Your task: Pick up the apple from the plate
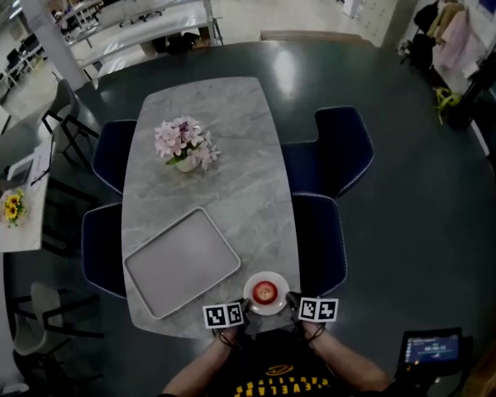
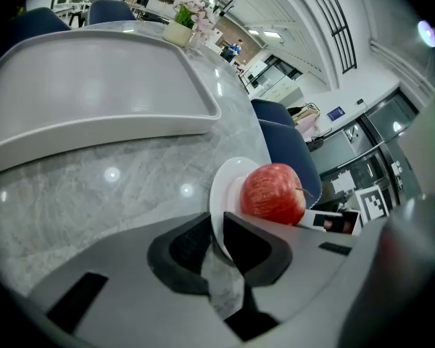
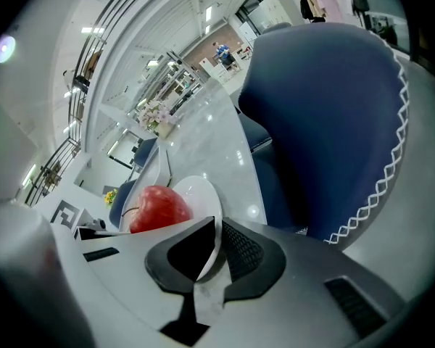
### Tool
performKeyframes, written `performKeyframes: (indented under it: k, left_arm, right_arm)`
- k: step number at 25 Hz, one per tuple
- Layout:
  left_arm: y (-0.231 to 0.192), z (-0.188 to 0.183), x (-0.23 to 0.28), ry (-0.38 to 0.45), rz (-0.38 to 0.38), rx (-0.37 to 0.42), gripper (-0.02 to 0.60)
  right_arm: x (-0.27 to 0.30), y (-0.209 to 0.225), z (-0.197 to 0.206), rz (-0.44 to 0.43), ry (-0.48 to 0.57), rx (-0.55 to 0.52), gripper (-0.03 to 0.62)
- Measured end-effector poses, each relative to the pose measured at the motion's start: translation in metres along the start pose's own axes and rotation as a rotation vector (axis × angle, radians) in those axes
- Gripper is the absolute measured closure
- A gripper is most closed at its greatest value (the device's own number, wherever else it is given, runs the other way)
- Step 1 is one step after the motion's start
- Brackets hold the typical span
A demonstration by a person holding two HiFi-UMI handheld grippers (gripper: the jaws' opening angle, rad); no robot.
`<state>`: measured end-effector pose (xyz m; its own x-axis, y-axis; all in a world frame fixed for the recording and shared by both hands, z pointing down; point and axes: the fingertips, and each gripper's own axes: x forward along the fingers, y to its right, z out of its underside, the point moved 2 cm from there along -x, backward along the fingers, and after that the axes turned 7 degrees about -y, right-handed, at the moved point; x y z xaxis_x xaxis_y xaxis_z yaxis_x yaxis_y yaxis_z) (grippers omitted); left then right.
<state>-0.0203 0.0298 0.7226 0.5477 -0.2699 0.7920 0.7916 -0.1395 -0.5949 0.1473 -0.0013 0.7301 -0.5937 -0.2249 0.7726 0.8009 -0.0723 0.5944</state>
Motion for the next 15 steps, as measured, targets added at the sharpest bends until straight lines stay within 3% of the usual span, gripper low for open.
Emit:
performKeyframes:
  k: [5,10,15]
  left_arm:
    - [-0.003,-0.005,-0.004,0.019,-0.026,0.021,0.531]
    - [-0.010,-0.007,-0.018,0.059,-0.044,0.005,0.531]
    - [-0.008,-0.021,-0.050,0.178,-0.064,0.026,0.531]
  right_arm:
    - [0.000,-0.002,-0.004,-0.003,0.004,-0.033,0.556]
    - [-0.014,0.008,-0.020,0.046,0.094,-0.038,0.556]
    - [-0.045,0.004,-0.039,0.057,0.173,-0.087,0.557]
